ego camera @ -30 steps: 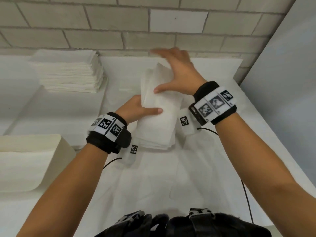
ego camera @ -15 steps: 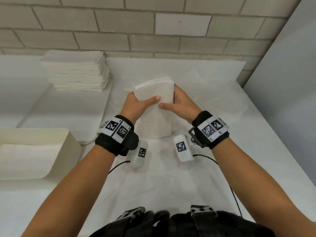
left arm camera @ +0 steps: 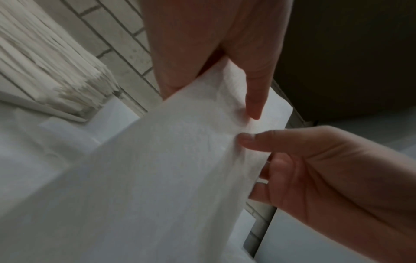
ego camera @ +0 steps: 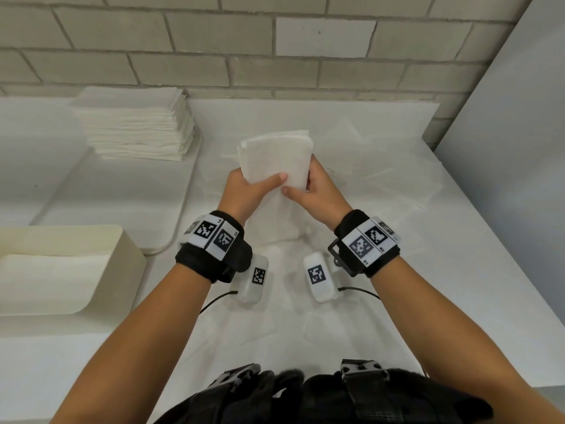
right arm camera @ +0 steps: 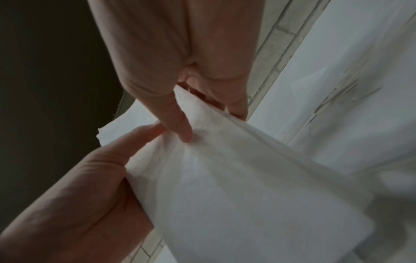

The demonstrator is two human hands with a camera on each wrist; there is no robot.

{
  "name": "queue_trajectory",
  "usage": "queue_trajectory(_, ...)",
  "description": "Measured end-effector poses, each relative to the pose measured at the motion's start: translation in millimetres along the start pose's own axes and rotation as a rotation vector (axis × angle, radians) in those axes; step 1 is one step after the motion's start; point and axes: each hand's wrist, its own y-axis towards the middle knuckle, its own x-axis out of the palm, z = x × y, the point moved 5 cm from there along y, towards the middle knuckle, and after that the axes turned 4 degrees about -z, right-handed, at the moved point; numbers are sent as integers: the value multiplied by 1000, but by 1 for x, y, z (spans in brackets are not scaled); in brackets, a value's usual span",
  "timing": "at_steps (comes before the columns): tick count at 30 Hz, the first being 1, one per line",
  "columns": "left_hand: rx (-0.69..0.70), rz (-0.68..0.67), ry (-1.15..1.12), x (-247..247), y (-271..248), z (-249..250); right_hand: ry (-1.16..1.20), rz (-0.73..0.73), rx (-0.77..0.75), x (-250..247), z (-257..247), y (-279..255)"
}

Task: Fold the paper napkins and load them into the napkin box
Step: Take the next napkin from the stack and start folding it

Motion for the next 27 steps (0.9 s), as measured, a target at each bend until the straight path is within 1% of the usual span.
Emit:
queue_trajectory(2,-1,-11,13,0,2,1,26,15,4,0,2,1)
queue_trajectory(6,-58,-53,100,2,-1,-12,-61,-25,69,7,20,-4)
queue_trajectory(10,-34,-35,48,-1,2,-10,-15,-16,63,0,20,-2)
queue_trajectory(13,-63,-53,48,1,3,-17,-25,-66,135,4,29,0)
queue_trajectory(15,-89,-22,3,-1,3,-21,-71,-105,206,6,40,-1)
queue_trajectory(18,-85,39,-168,-10,6,-13,-90,-131,259,2,47,-5)
queue_trajectory(20,-61,41,-268,-14,8,-4,-12,-126,289,-1,47,-7)
queue_trajectory(22,-32,38,-354,-14,9,1,118,-83,306,-7,46,-9)
queue_trajectory(24,-10,96,-411,-20,9,3,227,-27,308,-15,47,-9)
queue_trajectory(27,42,203,-437,-42,9,4,302,28,275,-29,44,-10)
